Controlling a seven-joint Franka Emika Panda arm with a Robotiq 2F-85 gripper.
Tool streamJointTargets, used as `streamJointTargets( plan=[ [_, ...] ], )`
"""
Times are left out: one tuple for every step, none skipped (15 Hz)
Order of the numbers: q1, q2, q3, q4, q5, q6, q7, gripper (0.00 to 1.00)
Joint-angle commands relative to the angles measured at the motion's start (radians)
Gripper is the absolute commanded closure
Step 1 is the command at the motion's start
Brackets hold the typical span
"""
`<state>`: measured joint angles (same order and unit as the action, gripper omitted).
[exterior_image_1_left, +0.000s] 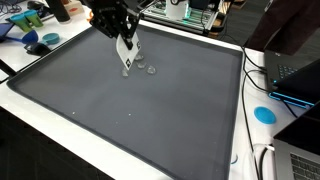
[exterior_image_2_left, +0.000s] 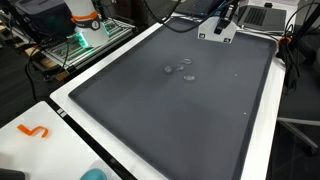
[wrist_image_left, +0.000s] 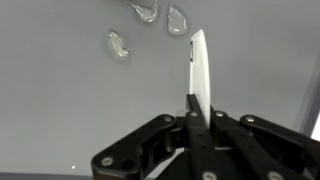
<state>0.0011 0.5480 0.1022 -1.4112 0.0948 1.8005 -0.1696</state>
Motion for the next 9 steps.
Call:
streamJointTargets(
  plan=[
    [-0.051, 0.001, 0.0, 0.006, 0.082, -0.023, -0.059, 0.99],
    [-0.064, -0.003, -0.001, -0.002, 0.099, -0.02, -0.072, 0.99],
    [-0.076, -0.007, -0.001, -0.007, 0.113, -0.018, -0.089, 0.99],
    [-0.087, -0.011, -0.004, -0.014, 0.125, -0.014, -0.1, 0.99],
    [-0.096, -0.013, -0.006, -0.018, 0.138, -0.014, -0.106, 0.99],
    [-0.107, -0.017, -0.006, -0.024, 0.153, -0.013, -0.118, 0.99],
    [-0.116, -0.021, -0.007, -0.03, 0.164, -0.013, -0.128, 0.99],
    [-0.124, -0.026, -0.007, -0.037, 0.174, -0.011, -0.137, 0.99],
    [-0.131, -0.028, -0.008, -0.043, 0.183, -0.014, -0.147, 0.99]
  ],
)
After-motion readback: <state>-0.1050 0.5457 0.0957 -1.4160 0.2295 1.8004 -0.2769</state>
